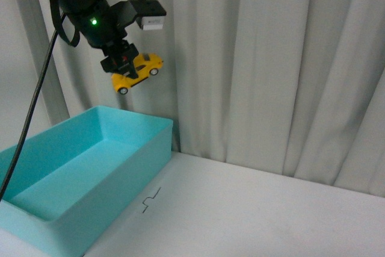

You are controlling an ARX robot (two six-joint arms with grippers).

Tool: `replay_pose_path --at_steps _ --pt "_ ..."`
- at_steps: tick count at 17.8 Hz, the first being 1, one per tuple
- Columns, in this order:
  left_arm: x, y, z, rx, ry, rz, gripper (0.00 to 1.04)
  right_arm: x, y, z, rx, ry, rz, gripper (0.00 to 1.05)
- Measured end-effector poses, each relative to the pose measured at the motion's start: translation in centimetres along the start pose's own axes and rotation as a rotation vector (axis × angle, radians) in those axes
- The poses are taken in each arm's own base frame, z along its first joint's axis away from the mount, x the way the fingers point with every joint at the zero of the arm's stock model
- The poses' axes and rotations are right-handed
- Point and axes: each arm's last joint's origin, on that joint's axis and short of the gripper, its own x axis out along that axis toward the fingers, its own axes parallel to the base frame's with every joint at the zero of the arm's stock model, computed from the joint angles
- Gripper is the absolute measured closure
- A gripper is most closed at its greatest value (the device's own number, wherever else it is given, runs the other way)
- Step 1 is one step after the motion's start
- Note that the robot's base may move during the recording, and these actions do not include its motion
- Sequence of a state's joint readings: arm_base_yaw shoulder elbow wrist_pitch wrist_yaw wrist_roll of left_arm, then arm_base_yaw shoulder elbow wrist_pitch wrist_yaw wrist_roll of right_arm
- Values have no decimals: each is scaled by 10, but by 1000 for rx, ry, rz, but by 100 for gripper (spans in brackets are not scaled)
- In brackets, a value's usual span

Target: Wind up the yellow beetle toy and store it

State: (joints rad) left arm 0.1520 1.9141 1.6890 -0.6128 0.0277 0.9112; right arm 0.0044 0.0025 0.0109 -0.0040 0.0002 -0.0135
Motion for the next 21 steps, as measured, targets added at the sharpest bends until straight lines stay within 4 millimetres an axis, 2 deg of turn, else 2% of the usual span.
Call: replay_pose_path --at_steps 1,4,9,13,15,21 --pt "5 -5 -14 -64 87 -18 67 0 0 0 0 0 0 7" --pt "20 -11 -33 -171 234 -3 67 0 0 0 0 0 0 7" --pt "41 -18 -63 -263 384 34 68 0 0 0 0 0 0 7" --pt "58 -21 -71 -297 415 37 68 0 0 0 0 0 0 7" --pt "74 -26 -77 -333 438 31 68 0 0 0 0 0 0 7" --pt "106 -31 -97 -364 522 38 68 0 0 0 0 0 0 7"
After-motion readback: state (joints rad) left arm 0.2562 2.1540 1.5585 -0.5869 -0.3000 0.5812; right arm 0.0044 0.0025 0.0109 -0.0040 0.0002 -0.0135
